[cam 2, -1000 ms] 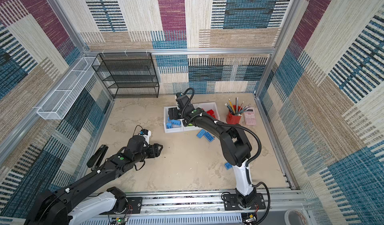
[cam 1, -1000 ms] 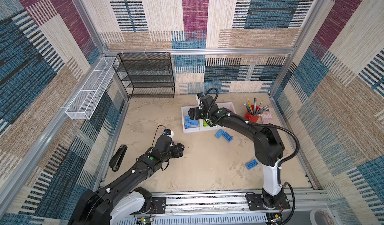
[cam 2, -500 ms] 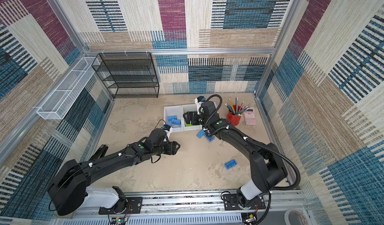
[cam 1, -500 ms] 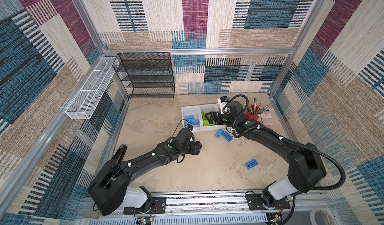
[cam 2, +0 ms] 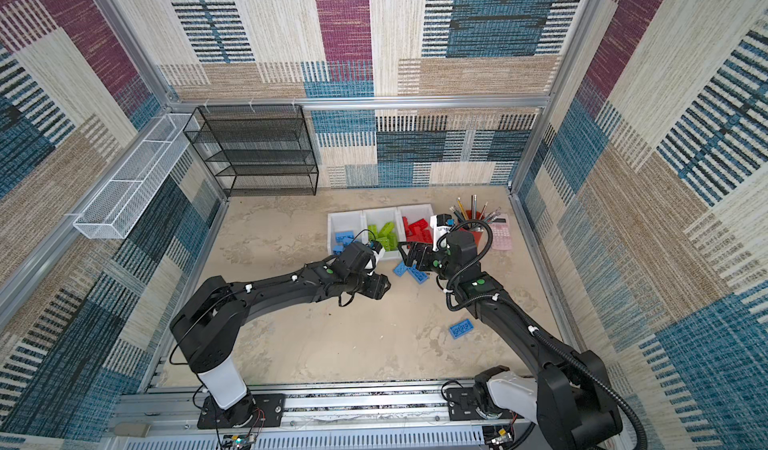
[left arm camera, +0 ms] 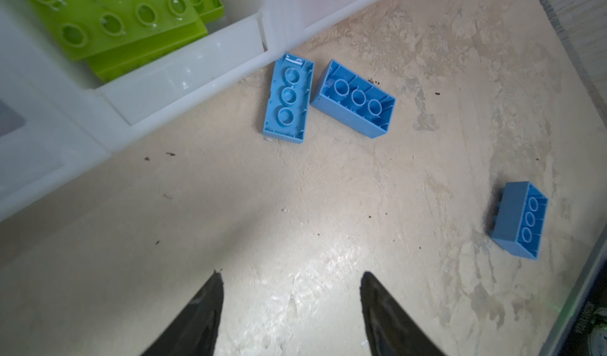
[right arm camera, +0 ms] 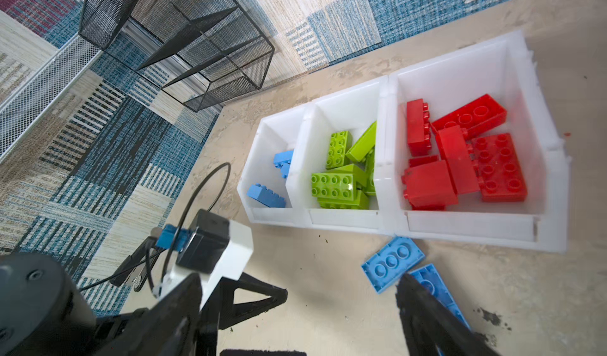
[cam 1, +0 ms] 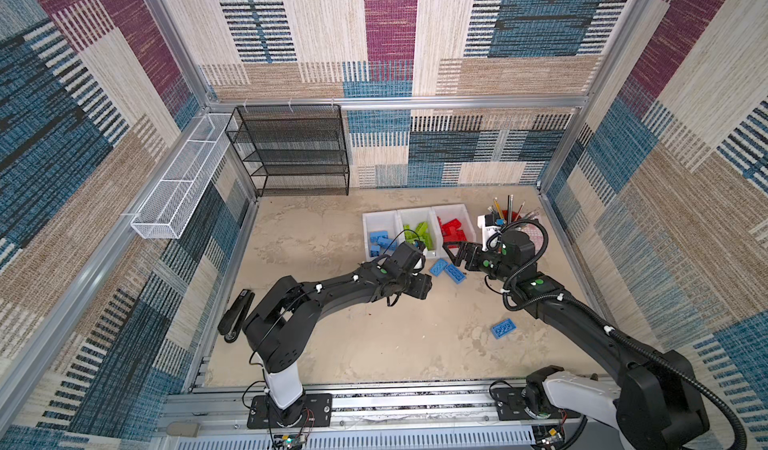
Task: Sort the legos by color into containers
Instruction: 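Withdraw the right gripper while the left gripper grasps a blue brick by the bin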
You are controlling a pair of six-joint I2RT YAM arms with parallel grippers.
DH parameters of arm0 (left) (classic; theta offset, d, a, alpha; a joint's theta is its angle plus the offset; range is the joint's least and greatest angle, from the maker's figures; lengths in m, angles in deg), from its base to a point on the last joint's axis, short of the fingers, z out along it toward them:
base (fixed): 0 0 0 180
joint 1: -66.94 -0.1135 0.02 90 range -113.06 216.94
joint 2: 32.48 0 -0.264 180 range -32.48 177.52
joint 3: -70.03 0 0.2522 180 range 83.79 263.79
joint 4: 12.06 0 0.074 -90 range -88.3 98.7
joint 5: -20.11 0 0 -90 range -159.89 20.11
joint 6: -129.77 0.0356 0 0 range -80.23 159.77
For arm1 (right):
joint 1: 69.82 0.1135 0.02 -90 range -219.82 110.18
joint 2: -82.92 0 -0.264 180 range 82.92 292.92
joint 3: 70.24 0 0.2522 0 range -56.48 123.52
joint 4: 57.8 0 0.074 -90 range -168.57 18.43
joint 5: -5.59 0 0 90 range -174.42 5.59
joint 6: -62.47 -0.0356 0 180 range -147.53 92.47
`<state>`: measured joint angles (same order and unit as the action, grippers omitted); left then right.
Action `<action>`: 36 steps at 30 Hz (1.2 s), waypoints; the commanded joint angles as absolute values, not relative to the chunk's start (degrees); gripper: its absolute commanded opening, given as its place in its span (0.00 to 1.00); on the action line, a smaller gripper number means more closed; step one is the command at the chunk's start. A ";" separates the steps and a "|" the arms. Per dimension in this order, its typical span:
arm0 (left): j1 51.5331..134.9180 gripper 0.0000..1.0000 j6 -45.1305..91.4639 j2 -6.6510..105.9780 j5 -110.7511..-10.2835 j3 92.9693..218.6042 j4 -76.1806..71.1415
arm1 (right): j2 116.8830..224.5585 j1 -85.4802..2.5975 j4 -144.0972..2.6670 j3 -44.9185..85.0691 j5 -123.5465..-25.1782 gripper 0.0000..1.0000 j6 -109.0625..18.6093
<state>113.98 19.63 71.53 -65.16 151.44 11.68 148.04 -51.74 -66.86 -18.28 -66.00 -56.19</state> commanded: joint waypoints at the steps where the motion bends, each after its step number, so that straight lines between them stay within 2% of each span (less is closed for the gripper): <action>1: 114.04 0.64 23.31 74.79 -63.83 154.91 14.34 | 145.14 -52.46 -61.66 -21.27 -67.45 0.93 -57.73; 6: 114.03 0.62 25.11 80.26 -63.80 160.24 16.77 | 141.51 -53.60 -58.94 -25.40 -69.58 0.93 -58.06; 17: 114.00 0.63 28.12 89.60 -65.41 171.38 23.16 | 142.76 -55.61 -56.98 -27.45 -68.60 0.94 -57.76; 32: 113.94 0.50 30.71 95.66 -66.92 178.55 26.08 | 144.00 -56.33 -53.64 -28.92 -70.02 0.93 -58.38; 36: 113.95 0.43 30.90 96.62 -66.91 179.83 26.46 | 144.36 -56.51 -53.33 -28.99 -70.09 0.93 -58.43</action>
